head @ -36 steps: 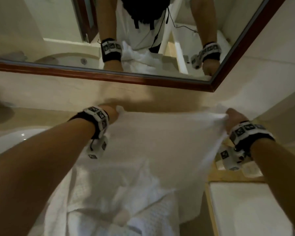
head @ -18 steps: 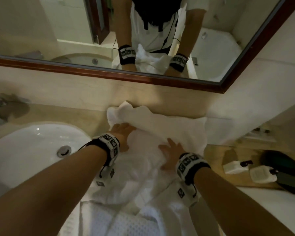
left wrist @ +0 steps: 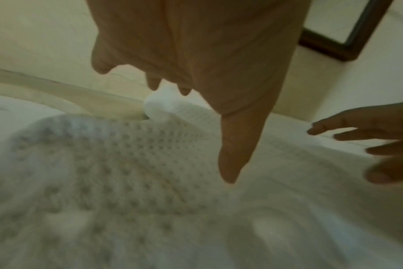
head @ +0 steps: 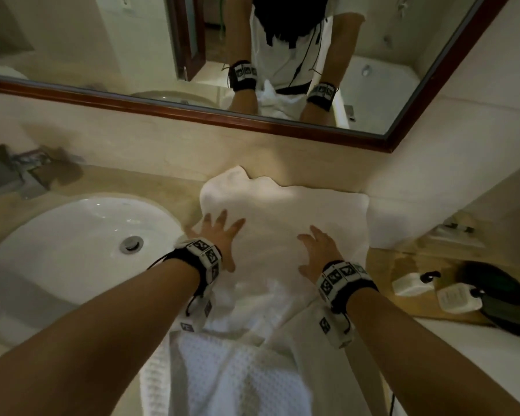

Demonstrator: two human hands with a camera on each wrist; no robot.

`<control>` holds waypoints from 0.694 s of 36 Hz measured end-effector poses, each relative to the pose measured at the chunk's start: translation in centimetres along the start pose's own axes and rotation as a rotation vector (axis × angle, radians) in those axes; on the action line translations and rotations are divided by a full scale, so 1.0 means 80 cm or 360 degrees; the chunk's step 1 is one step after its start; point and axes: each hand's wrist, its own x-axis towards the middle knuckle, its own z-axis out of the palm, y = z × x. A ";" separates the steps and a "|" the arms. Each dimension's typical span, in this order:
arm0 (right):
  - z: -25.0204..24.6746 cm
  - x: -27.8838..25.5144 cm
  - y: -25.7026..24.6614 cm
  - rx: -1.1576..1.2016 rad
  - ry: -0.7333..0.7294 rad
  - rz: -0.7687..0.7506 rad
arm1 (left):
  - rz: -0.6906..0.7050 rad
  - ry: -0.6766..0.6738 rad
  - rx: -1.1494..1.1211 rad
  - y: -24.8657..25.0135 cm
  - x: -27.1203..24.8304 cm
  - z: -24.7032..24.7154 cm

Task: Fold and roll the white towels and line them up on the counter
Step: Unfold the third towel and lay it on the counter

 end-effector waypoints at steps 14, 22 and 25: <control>0.084 -0.180 0.028 -0.0073 -0.0148 0.0658 | 0.0417 0.0095 -0.0140 0.033 -0.157 0.082; 0.156 -0.268 0.029 -0.0358 -0.0360 0.0430 | 0.0107 -0.0094 0.0166 -0.010 -0.219 0.159; 0.155 -0.274 0.023 -0.0320 -0.0331 0.0452 | -0.0153 -0.0165 0.0065 -0.024 -0.233 0.186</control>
